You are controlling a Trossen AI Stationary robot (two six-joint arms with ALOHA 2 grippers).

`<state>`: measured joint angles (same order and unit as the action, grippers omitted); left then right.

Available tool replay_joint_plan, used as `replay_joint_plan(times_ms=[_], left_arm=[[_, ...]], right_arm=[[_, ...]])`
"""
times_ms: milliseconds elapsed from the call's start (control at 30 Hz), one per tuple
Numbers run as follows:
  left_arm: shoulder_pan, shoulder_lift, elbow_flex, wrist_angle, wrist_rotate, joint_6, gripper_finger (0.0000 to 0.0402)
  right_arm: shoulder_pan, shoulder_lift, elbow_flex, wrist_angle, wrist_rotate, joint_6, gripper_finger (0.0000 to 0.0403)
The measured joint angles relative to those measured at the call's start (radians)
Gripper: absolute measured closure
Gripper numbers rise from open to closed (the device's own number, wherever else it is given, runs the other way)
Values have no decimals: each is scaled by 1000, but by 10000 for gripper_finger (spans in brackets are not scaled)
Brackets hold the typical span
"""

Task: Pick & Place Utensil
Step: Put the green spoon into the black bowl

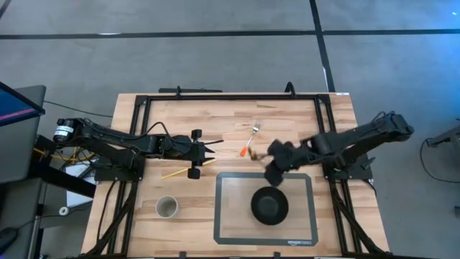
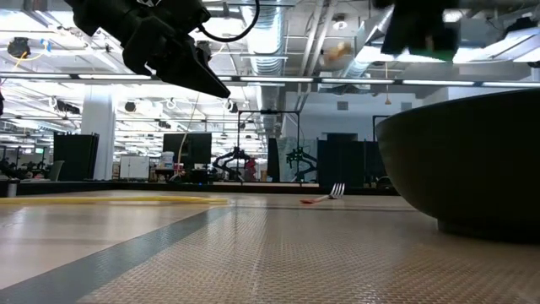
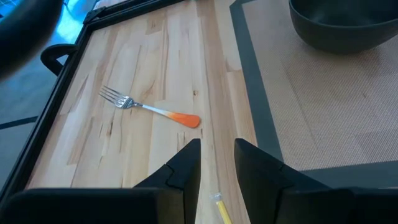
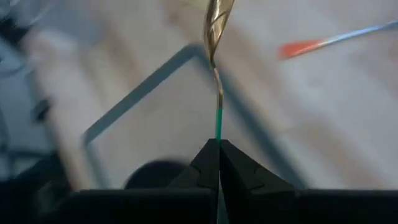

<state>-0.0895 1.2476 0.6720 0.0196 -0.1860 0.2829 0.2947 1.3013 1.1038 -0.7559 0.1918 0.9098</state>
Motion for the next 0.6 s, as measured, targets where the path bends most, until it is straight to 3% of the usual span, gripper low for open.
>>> replay_joint_plan(times_ms=[367,600], left_arm=[[0,0,0,0,0,-3,303],[0,0,0,0,0,-3,303]], right_arm=[[277,282,242,-167,-256,417,402],[342,373,287,-203,-394,556,402]])
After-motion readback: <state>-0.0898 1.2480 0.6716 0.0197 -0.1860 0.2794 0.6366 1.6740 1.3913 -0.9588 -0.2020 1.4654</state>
